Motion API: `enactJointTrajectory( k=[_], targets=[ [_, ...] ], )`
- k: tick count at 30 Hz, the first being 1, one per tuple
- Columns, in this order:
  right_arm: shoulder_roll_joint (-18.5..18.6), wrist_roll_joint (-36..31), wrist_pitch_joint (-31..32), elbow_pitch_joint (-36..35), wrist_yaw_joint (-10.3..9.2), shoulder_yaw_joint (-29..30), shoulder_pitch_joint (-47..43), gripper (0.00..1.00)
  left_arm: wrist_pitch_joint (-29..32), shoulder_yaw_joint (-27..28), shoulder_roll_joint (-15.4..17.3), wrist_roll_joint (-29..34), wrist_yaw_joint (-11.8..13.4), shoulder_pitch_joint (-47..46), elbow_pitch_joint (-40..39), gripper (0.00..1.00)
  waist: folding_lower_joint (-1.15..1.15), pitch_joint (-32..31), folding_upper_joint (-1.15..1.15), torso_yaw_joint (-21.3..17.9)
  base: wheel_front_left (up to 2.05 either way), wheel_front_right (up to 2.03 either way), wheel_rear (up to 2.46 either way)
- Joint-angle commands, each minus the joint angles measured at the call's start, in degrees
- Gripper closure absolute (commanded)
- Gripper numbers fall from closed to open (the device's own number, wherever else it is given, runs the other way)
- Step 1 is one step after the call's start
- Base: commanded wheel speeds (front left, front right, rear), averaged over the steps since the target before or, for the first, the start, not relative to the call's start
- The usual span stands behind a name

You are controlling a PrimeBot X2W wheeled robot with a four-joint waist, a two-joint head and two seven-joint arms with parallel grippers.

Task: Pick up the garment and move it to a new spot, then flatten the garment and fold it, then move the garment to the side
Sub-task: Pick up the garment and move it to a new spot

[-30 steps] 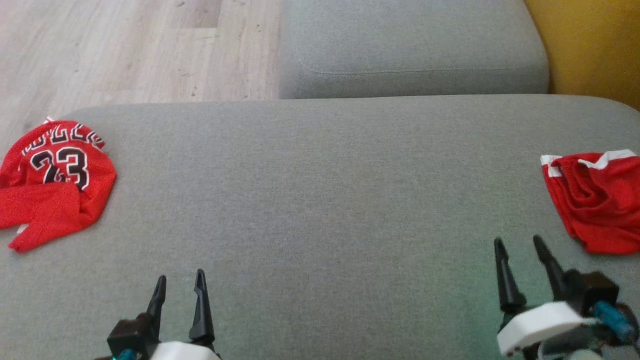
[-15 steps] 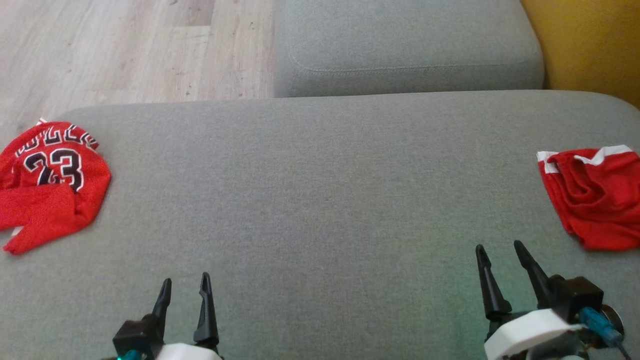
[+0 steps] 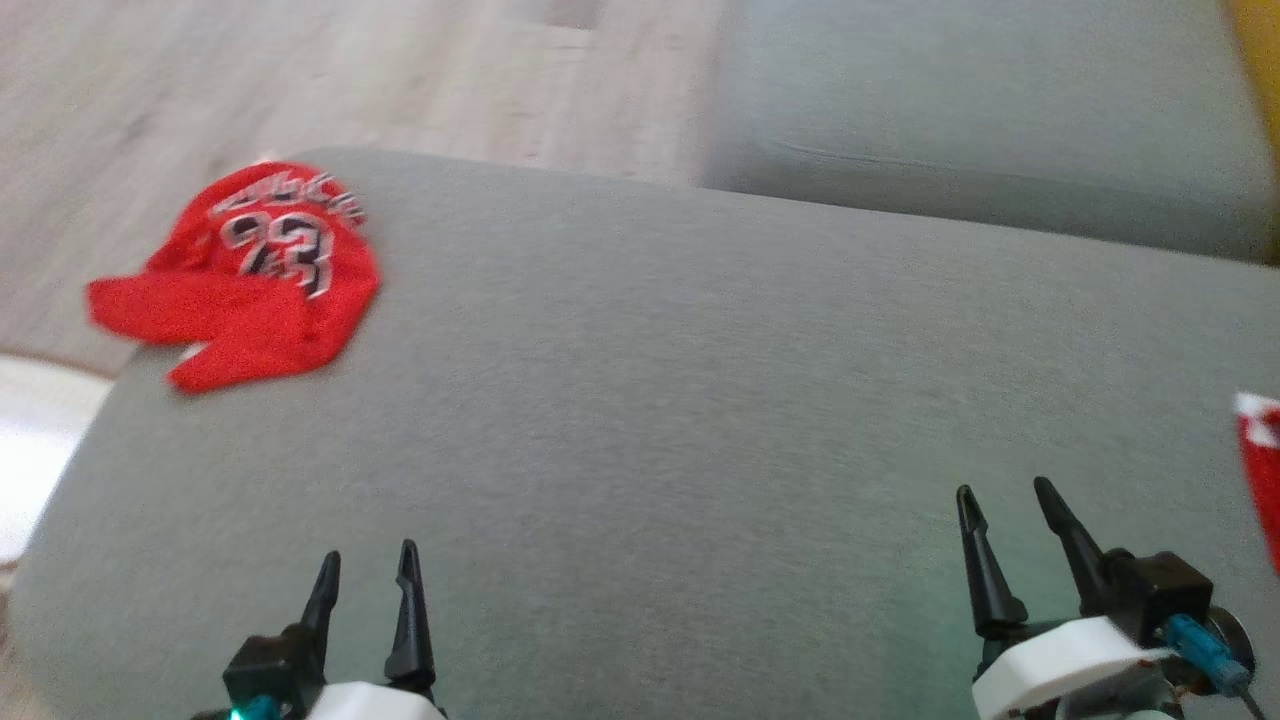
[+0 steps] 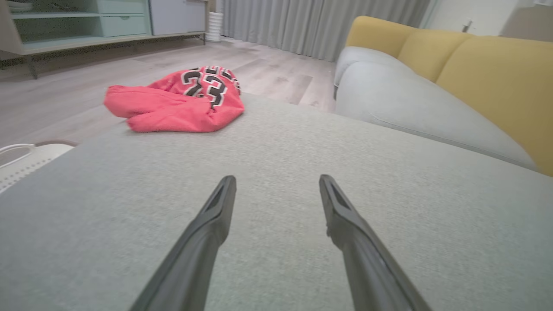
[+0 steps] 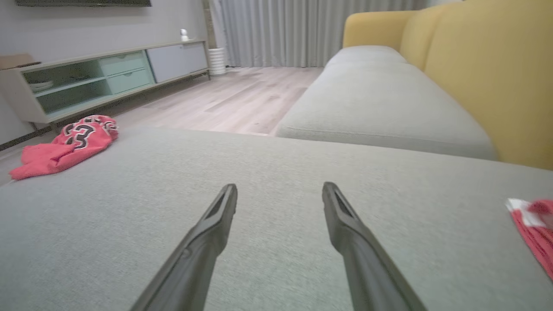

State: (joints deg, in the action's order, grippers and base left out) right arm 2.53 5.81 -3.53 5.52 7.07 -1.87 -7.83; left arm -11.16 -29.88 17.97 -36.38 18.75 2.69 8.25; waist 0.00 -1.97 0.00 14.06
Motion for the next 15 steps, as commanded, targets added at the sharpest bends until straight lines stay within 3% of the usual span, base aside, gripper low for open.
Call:
enactJointTrajectory(
  k=[1, 7, 15],
  targets=[
    [0.3, -0.1, -0.2, -2.1, 0.42, -1.6, 1.3, 0.0, -0.1, 2.0, 1.3, 0.1, 0.3, -3.1, -2.1, 0.0, 0.0, -0.1, 0.0, 6.3, 0.0, 0.0, 0.0],
    [0.3, -0.3, -0.2, -1.8, 0.42, -3.1, 1.8, 0.0, -0.1, 2.4, 1.9, 0.1, 0.7, -2.7, -2.9, 0.0, 0.0, -0.3, 0.0, 13.9, 0.0, 0.0, 0.0],
    [0.3, -0.7, 0.4, -1.3, 0.42, -6.5, 4.3, 0.0, -1.5, 4.4, 2.3, -0.6, 1.8, -0.7, -4.4, 0.0, 0.0, 0.6, 0.0, 15.1, 0.0, 0.0, 0.0]
  ],
)
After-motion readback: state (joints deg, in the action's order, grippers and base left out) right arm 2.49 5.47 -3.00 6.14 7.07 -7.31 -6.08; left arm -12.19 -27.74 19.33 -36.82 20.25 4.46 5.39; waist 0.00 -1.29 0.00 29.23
